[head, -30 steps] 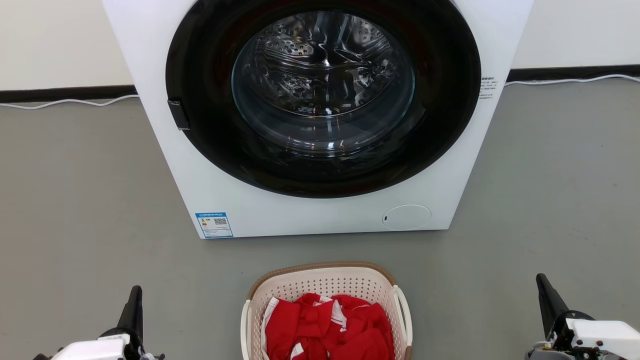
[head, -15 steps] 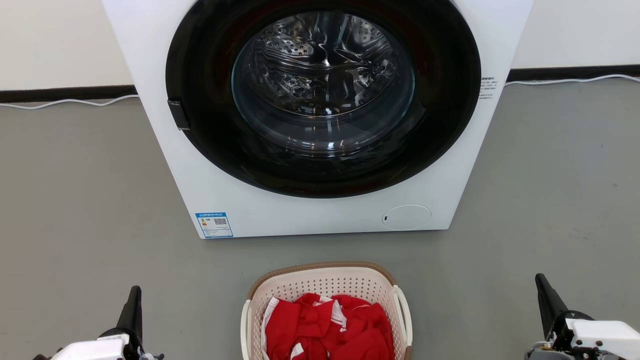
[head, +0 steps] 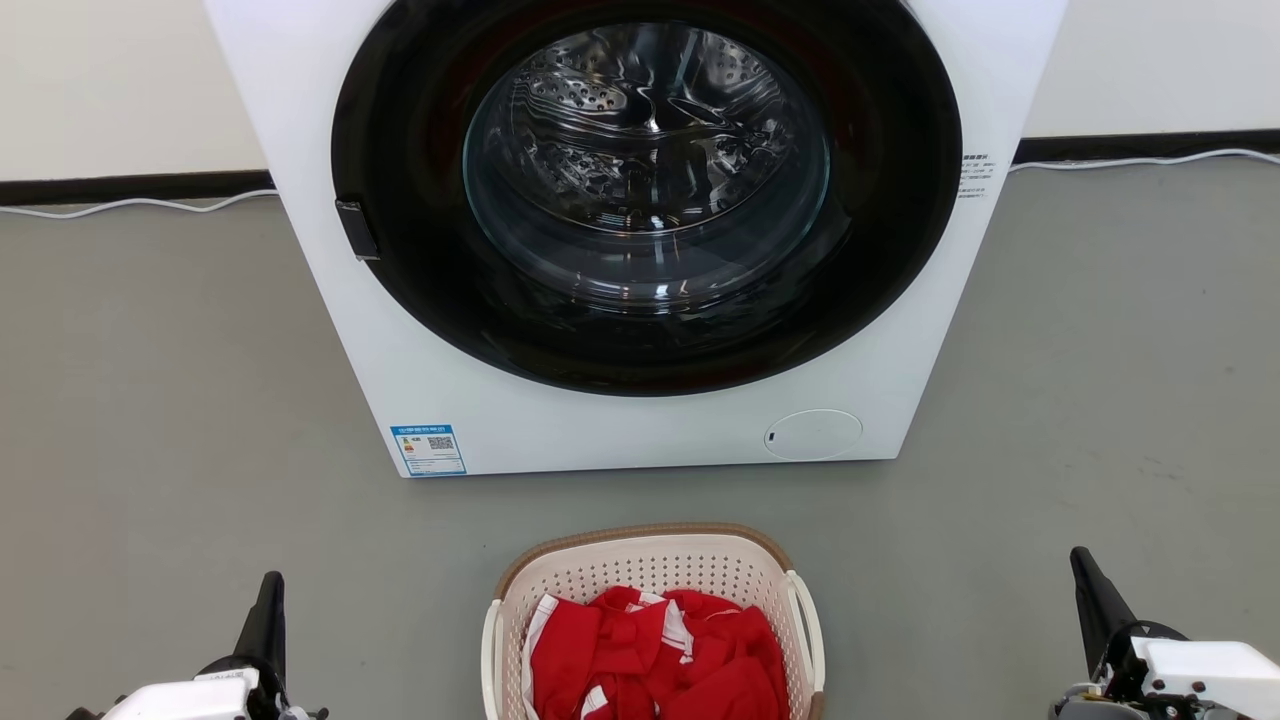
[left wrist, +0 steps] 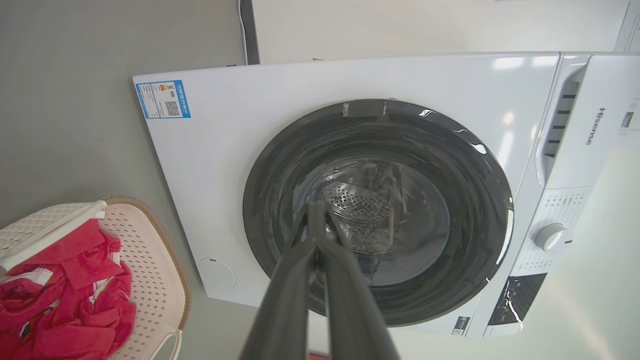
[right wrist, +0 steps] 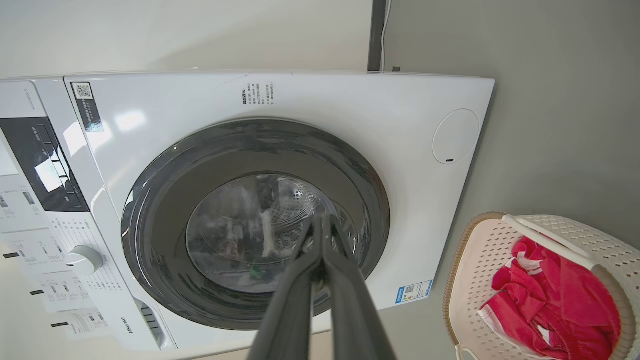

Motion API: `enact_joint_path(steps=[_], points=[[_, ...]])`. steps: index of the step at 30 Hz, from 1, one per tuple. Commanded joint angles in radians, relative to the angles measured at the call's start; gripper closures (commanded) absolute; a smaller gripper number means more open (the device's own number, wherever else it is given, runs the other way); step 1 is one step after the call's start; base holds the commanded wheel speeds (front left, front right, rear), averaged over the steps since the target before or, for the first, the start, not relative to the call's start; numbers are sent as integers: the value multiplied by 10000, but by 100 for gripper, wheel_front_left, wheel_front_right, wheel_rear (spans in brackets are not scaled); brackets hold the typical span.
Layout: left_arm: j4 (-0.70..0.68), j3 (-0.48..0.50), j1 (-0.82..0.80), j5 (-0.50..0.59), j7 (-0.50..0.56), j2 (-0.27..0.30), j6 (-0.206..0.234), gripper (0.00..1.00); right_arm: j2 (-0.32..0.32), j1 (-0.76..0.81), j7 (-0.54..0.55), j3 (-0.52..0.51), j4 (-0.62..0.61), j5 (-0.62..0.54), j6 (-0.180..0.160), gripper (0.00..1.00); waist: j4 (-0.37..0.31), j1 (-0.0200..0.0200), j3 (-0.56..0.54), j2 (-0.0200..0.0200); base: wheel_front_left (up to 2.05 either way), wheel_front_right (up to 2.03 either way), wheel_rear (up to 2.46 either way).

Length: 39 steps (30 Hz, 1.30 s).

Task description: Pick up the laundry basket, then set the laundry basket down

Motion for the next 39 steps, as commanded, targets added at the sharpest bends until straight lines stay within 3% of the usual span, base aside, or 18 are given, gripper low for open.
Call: enact_joint_path(steps=[1,39], points=[[-212,319,-465,57,22,135,-73,100,-108,-333,76,163,-299,-54,29,100,0,0,0,-1,0,0,0],[-211,361,-468,93,56,106,-73,100,-65,-338,126,101,-296,-106,29,100,0,0,0,-1,0,0,0]])
